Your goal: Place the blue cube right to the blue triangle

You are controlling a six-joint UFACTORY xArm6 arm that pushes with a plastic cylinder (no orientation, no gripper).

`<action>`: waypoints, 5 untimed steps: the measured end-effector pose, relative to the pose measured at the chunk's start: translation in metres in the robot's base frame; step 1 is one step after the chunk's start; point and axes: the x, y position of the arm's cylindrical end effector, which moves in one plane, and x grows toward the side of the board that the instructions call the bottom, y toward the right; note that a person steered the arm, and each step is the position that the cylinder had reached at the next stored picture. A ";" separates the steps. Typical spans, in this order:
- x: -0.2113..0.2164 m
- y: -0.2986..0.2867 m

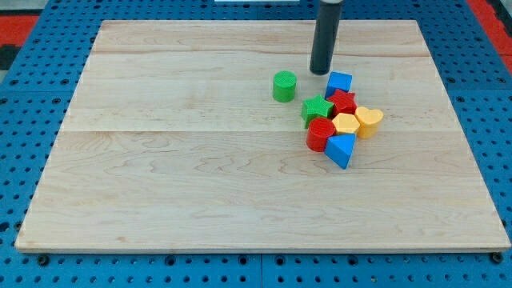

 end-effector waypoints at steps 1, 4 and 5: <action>0.014 -0.018; 0.026 0.082; -0.014 0.084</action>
